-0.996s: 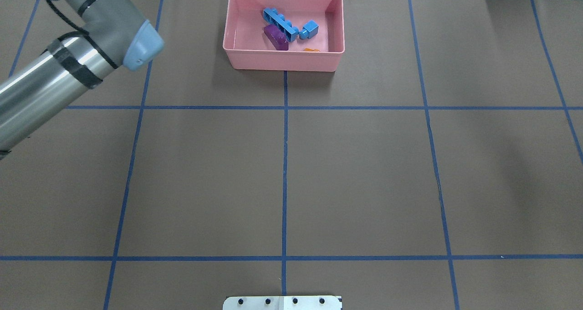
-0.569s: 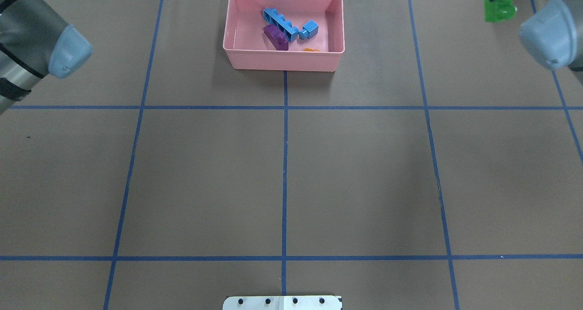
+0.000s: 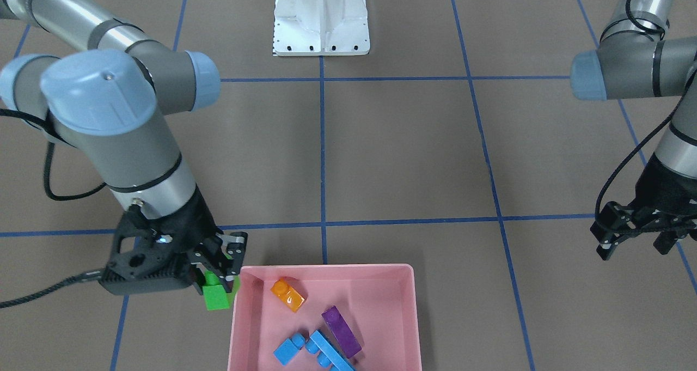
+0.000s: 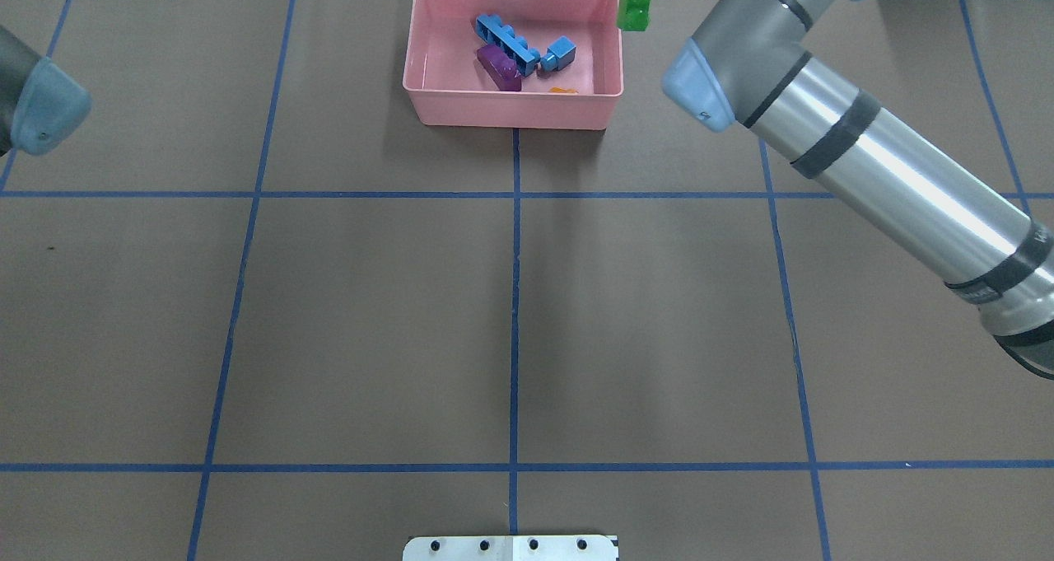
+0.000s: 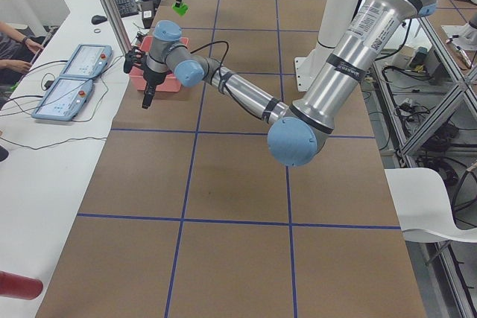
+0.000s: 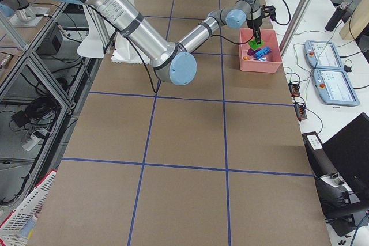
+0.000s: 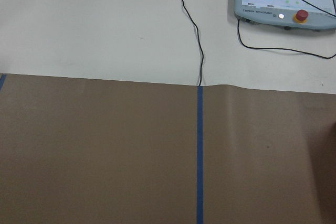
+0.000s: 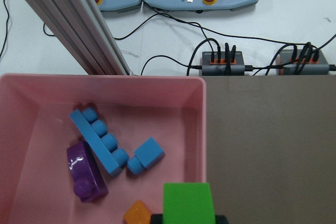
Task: Put all blocks into box
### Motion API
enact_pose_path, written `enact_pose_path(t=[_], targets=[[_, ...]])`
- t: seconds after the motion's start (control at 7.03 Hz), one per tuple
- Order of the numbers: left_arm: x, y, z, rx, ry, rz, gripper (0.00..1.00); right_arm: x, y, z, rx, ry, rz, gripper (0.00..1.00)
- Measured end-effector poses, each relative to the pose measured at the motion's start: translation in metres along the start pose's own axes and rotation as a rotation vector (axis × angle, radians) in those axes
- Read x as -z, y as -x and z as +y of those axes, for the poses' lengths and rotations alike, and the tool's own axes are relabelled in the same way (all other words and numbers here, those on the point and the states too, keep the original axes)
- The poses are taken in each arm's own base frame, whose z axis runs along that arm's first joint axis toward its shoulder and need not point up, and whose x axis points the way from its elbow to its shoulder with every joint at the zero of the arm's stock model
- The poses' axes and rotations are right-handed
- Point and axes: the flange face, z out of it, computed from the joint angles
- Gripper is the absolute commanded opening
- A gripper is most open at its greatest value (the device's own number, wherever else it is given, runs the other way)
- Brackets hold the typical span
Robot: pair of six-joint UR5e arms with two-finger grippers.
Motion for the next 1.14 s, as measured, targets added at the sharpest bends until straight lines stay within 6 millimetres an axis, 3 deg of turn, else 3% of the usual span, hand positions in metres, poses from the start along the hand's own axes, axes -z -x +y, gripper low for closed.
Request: enact_pose_path(t=[0.14,0.28,0.43,0.85,1.14], targets=[[-0.005,0.025,0.008,-0.054,0.014,-0.022,1.0,-0.025,0.023,-0.006,-0.015,-0.014,-0.022,0.0],[-0.012,0.053,0.026,-0.123,0.039,-0.046,1.0,-0.04,0.038,-0.009,-0.017,-0.024,-0.036,0.1],[-0.022,0.084,0.051,-0.192,0.079,-0.07,1.0,-0.048,0.044,-0.009,-0.016,-0.032,-0.041,0.99],[-0.034,0.15,0.124,-0.297,0.215,-0.039,1.0,-0.056,0.039,-0.018,-0.01,-0.063,-0.045,1.0],[-0.024,0.179,0.149,-0.297,0.266,0.035,1.0,-0.027,0.01,-0.052,-0.005,-0.025,-0.065,1.0]])
